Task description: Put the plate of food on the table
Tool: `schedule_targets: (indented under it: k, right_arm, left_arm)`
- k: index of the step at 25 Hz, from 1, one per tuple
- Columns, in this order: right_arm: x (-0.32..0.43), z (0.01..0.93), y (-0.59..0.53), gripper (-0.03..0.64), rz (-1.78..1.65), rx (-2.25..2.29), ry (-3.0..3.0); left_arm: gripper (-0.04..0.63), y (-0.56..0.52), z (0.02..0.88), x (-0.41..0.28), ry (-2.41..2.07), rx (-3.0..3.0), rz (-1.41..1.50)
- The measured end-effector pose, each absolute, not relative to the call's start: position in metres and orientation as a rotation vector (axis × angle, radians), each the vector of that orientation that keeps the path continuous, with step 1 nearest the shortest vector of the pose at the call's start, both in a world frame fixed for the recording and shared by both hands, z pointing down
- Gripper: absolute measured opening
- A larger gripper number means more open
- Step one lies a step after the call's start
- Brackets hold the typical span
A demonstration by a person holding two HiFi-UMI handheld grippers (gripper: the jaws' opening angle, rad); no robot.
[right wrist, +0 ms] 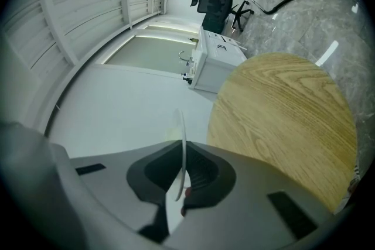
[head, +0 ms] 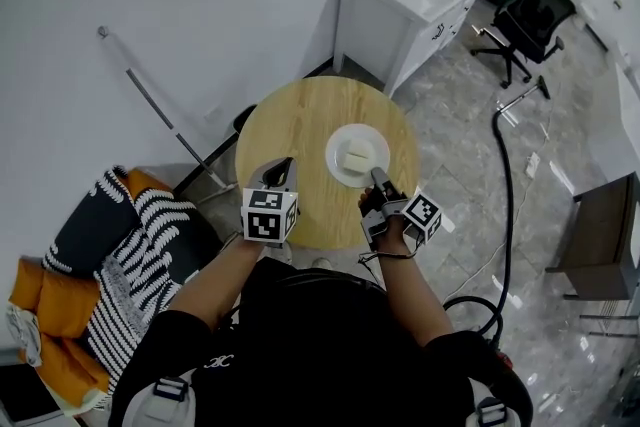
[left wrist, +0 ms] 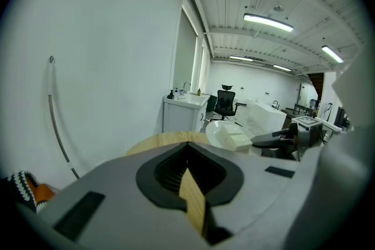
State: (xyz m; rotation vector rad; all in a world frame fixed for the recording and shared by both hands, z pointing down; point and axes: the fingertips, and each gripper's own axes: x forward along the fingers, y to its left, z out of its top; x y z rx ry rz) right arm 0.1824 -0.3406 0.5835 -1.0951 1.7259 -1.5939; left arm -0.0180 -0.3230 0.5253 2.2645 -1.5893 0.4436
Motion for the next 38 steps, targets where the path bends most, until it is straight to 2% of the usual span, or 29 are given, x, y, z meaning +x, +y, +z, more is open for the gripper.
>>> schedule_targets:
  k: [38]
  right_arm:
    - [0.126, 0.714, -0.372, 0.018, -1.810, -1.107, 1.753]
  left_arm:
    - [0.008, -0.349, 0.551, -0.088, -1.530, 2.215, 0.573]
